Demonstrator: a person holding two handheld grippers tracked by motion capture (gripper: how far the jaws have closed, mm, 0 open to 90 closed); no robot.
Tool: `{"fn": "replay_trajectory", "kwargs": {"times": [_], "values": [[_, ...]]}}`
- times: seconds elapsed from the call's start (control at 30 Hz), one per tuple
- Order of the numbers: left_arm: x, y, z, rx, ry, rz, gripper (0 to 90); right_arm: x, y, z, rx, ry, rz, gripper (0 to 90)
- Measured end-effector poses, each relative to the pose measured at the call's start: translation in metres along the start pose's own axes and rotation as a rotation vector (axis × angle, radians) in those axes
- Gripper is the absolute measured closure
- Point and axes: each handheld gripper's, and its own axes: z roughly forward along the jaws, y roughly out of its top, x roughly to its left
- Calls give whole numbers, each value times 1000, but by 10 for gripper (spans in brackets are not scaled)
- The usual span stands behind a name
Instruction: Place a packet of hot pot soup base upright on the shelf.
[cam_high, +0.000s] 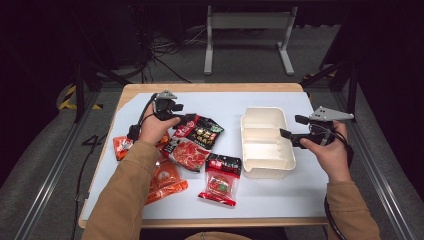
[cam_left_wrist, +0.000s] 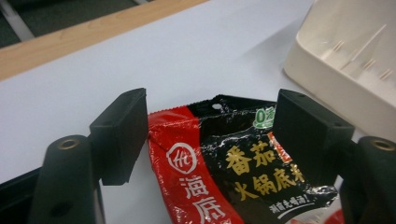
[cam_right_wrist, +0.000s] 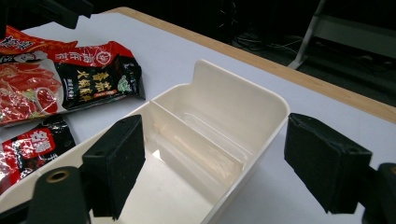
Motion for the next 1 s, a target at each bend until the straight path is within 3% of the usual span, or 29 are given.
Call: {"fn": "replay_trajectory", "kwargs": {"times": [0.3, 0.4, 0.73, 0.9, 1.0], "values": [[14, -11, 17, 66, -11, -57, 323, -1, 0, 0, 3, 0, 2, 211], [17, -14, 24, 102, -10, -97, 330, -1, -1, 1, 3, 3, 6, 211], [19, -20, 35, 164, 2, -116, 398, -2, -1, 1, 7, 5, 4, 211], [22, -25, 45, 199, 26, -111, 380, -2, -1, 1, 10, 6, 5, 211], [22, -24, 47, 211, 15, -123, 407, -2, -2, 1, 12, 8, 6, 211]]}}
